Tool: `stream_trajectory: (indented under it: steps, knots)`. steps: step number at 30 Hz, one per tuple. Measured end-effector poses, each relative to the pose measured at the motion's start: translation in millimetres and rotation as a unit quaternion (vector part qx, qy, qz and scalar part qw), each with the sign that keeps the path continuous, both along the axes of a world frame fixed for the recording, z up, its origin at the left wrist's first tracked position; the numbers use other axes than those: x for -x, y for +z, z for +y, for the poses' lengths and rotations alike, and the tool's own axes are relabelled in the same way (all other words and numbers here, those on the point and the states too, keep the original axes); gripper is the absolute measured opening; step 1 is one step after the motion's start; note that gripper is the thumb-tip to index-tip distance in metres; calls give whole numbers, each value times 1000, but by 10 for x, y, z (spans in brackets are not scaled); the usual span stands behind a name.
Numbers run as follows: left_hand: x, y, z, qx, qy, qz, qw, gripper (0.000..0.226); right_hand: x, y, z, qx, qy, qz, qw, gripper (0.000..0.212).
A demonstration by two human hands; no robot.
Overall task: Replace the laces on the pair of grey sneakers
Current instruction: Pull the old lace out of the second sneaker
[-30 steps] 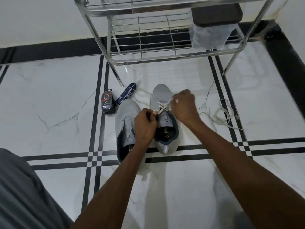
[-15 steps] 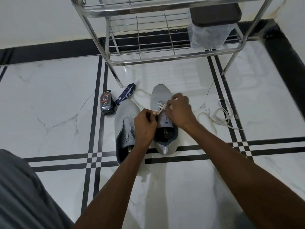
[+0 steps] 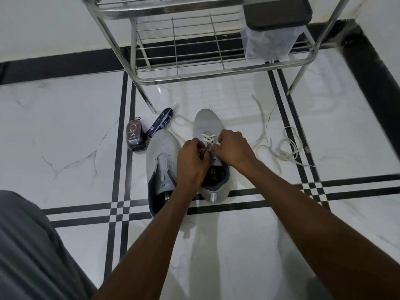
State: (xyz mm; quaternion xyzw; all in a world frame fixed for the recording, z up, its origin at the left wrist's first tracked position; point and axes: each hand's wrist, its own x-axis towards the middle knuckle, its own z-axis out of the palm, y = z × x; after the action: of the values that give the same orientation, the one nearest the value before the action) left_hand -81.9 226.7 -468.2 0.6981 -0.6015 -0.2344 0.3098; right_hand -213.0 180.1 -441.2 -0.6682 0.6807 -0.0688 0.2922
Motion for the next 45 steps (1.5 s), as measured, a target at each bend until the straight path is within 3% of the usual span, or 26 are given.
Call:
stream_trajectory:
  steps: [2,6,9,12,18,22,23,25,27,28,29,31,34,38,40,41,43,45]
  knots:
    - [-35,-22,-6,0,10,2,1000,13,68,-73,18,26,20,30,999,24]
    - [-172,-33,-36,-7,114,51,992,19,223,-133,19,38,-40,-25,998,19]
    - [-83,-3,-112,34,9,-56,998,25,193,-65,-25,20,-17,-27,999,16]
    - [33,-8,-176,43,-96,-162,981,27,203,3,-30,5,10,-46,999,22]
    - [59,7,-293,49,-153,-217,963,22,230,76,-67,-18,29,-56,998,17]
    - [40,-60,-283,75,-171,-298,936,13,246,66,-28,-30,15,-68,997,14]
    - [36,-61,-277,87,-157,-287,941,11,255,70,-20,-30,-1,-69,997,14]
    - [-28,4,-293,81,-13,-152,985,10,274,72,-20,-28,-39,-68,997,12]
    - [-187,77,-339,85,189,14,978,8,289,76,-33,-26,-49,-64,996,7]
    - [-242,99,-354,88,225,32,970,11,298,71,-35,-25,-45,-62,997,6]
    - [-255,119,-362,83,201,21,976,17,312,69,-34,-23,-43,-60,997,5]
    - [-177,160,-358,71,50,-12,996,25,322,70,-29,-25,-37,-61,997,6]
    - [-31,144,-350,34,-146,-133,980,24,283,88,-48,-22,-21,-59,998,8]
    - [43,70,-368,19,-184,-226,956,17,269,67,-71,-15,-14,-69,997,8]
    - [-3,109,-339,65,-91,-177,978,12,282,36,-52,-19,-24,-68,997,8]
    - [-71,162,-346,82,22,-114,990,11,282,22,-44,-22,-31,-71,997,8]
    - [-305,231,-405,92,249,2,964,15,277,13,-40,-25,-34,-78,996,9]
    - [-459,258,-430,57,321,-16,945,23,281,12,-37,-24,-29,-81,996,7]
